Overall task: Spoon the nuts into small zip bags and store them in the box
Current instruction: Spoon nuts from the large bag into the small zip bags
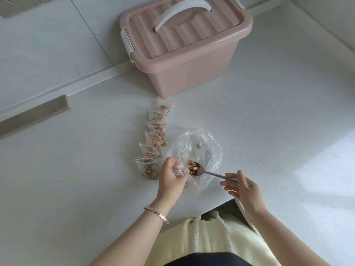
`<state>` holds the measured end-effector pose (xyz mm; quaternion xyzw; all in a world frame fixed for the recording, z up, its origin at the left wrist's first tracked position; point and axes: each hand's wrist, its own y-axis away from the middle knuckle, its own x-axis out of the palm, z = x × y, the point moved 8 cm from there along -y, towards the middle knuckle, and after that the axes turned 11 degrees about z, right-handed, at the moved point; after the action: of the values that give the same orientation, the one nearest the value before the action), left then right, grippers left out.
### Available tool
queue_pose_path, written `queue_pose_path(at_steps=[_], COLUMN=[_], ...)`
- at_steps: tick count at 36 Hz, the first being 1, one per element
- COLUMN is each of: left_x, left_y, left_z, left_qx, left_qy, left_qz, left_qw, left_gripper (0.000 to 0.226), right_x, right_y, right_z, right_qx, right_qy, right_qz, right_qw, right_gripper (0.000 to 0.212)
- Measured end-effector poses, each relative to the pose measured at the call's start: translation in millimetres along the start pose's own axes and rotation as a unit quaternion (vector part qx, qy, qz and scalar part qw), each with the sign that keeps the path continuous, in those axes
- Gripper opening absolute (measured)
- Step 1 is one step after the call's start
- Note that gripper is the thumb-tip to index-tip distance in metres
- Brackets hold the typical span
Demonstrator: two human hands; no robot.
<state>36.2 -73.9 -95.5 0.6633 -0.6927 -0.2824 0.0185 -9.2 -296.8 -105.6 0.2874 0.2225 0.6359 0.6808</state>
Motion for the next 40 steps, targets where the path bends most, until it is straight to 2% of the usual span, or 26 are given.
queue_pose_path(at_steps=[4, 7, 12, 18, 22, 25, 28, 30, 32, 34, 38, 40], left_x=[-7.4, -10.7, -9.9, -4.7, -0.3, 2.2, 3.4, 2.1, -0.2, -2.1, -6.7, -7.8], left_y=[1.7, 5.8, 11.6, 13.8, 14.0, 11.4, 10.9, 11.5, 12.9, 13.9, 15.0, 16.4], left_z=[1.6, -6.4, -14.9, -7.6, -8.7, -3.5, -2.1, -2.1, -2.6, -1.0, 7.9, 11.8], left_qx=[0.023, 0.062, 0.145, 0.139, 0.132, 0.121, 0.113, 0.104, 0.092, 0.077, 0.062, 0.061], left_qy=[-0.027, -0.08, -0.15, -0.131, -0.132, -0.16, -0.157, -0.132, -0.107, -0.094, -0.071, -0.064], left_qz=[-0.003, -0.002, 0.0, 0.029, 0.055, 0.059, 0.063, 0.063, 0.059, 0.058, 0.052, 0.053], left_qw=[0.999, 0.995, 0.978, 0.981, 0.981, 0.978, 0.979, 0.984, 0.988, 0.991, 0.994, 0.995], left_gripper=[0.031, 0.032, 0.029, 0.034, 0.041, 0.04, 0.037, 0.035, 0.032, 0.031, 0.036, 0.033], right_x=[-5.7, -11.7, -19.0, -12.5, 8.8, 30.3, 54.2, 64.4, 66.0, 55.9, 25.8, 17.5], right_y=[1.7, 3.1, 7.6, 19.2, 28.1, 35.9, 46.1, 55.3, 64.5, 66.4, 61.6, 57.5], right_z=[-6.8, -4.5, 23.1, 69.4, 93.6, 103.7, 106.7, 113.9, 121.6, 123.5, 116.2, 104.1], right_qx=[0.034, 0.035, -0.017, -0.088, -0.133, -0.166, -0.207, -0.271, -0.344, -0.358, -0.325, -0.287], right_qy=[-0.081, -0.093, -0.037, 0.049, 0.141, 0.214, 0.341, 0.419, 0.436, 0.404, 0.338, 0.318], right_qz=[0.005, 0.006, 0.009, 0.03, 0.057, 0.075, 0.093, 0.072, 0.05, 0.037, -0.006, -0.013], right_qw=[0.996, 0.995, 0.999, 0.995, 0.979, 0.96, 0.912, 0.863, 0.83, 0.841, 0.884, 0.903], right_gripper=[0.038, 0.039, 0.04, 0.041, 0.041, 0.036, 0.033, 0.049, 0.065, 0.066, 0.04, 0.037])
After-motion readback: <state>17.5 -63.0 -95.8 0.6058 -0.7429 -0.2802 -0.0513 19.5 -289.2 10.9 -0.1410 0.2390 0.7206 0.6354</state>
